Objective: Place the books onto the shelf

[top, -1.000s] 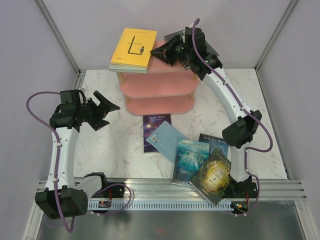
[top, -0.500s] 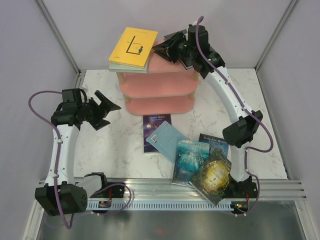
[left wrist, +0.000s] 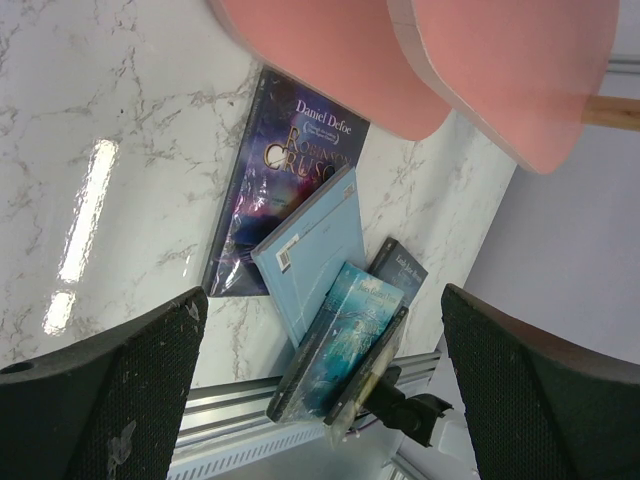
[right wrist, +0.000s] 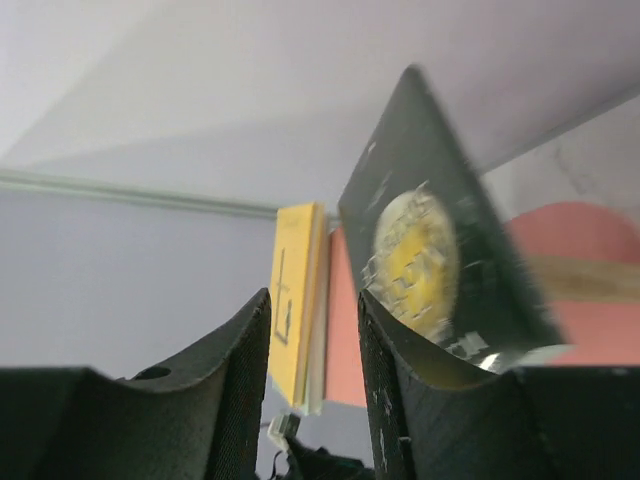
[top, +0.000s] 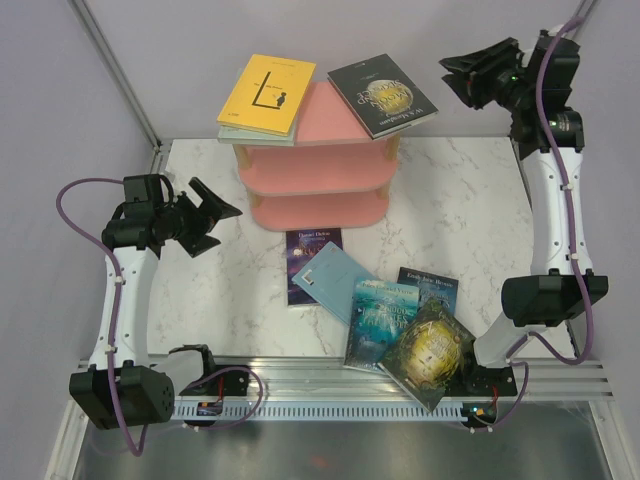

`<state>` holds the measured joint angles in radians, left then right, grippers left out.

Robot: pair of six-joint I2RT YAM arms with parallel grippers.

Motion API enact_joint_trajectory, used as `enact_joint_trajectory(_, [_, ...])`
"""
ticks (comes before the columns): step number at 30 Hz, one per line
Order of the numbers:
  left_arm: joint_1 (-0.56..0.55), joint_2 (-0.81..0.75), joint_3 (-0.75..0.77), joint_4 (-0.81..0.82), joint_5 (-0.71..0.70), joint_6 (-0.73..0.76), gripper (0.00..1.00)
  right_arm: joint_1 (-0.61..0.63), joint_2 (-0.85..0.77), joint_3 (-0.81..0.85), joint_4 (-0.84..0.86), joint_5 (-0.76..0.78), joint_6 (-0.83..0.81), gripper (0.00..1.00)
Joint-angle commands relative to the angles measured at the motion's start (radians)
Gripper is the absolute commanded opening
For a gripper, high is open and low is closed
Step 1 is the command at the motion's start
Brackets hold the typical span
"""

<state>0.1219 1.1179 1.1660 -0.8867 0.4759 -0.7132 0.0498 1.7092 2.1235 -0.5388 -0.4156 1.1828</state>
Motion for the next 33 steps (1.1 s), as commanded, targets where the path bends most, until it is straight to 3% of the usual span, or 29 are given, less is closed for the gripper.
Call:
enact_joint_trajectory(1, [-0.007,-0.03,0.02,0.023,0.015,0.001,1.0,-0.109,-0.011,-0.1,-0.026,-0.072,-0.057,0.45])
enact_joint_trajectory(4, [-0.013,-0.036,0.015,0.022,0.018,-0.002,1.0,-0.166,0.003,-0.134,-0.023,-0.091,-0.077,0.41])
enact_joint_trajectory(9, [-0.015,-0.046,0.009,0.02,0.018,-0.003,1.0,-0.182,0.033,-0.134,-0.013,-0.103,-0.088,0.25])
enact_joint_trajectory(33, [-0.018,-0.063,-0.035,0.02,0.018,-0.005,1.0,-0.064,-0.016,-0.212,0.02,-0.104,-0.026,0.19])
